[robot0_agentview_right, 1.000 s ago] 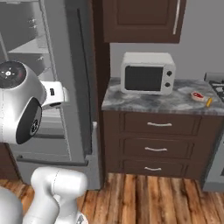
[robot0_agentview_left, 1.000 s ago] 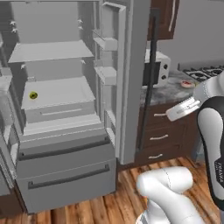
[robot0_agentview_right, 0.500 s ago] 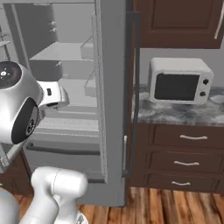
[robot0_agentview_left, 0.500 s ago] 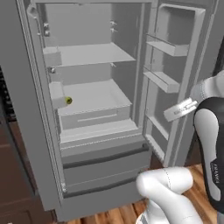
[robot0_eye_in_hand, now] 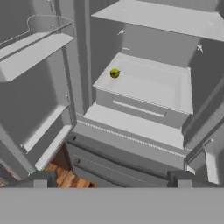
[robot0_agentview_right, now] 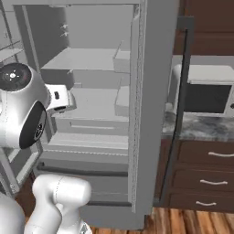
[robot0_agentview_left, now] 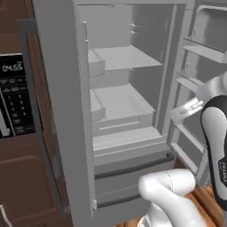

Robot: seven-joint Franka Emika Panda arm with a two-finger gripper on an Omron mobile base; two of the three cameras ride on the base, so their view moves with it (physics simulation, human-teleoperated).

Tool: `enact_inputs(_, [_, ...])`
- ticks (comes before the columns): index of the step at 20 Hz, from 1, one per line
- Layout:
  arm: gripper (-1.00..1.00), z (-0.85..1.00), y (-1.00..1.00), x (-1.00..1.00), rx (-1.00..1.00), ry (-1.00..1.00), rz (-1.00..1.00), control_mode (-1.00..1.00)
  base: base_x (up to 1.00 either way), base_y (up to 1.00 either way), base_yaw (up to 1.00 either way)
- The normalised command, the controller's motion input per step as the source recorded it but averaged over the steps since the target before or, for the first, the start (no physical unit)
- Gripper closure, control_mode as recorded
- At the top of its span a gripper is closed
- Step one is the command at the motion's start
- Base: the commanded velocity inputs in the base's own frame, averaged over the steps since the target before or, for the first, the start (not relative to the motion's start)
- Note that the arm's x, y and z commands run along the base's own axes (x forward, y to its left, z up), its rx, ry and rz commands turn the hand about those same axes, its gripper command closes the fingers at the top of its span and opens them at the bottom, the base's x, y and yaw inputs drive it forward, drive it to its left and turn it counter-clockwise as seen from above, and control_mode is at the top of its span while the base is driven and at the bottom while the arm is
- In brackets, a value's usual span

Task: Open the fridge, remove the pear, carrot, and steak, and place them on any counter.

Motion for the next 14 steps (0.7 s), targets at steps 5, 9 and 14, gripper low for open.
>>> enact_inputs(5, [-1.00,0.00,0.00,0.00,0.00,0.00,0.00,1.00,0.59,0.49,0.00])
enact_inputs(9, [-1.00,0.00,0.00,0.00,0.00,0.00,0.00,1.00,0.90,-0.01,-0.03])
enact_inputs(14, [-1.00,0.00,0.00,0.00,0.00,0.00,0.00,1.00,0.93,-0.02,-0.04])
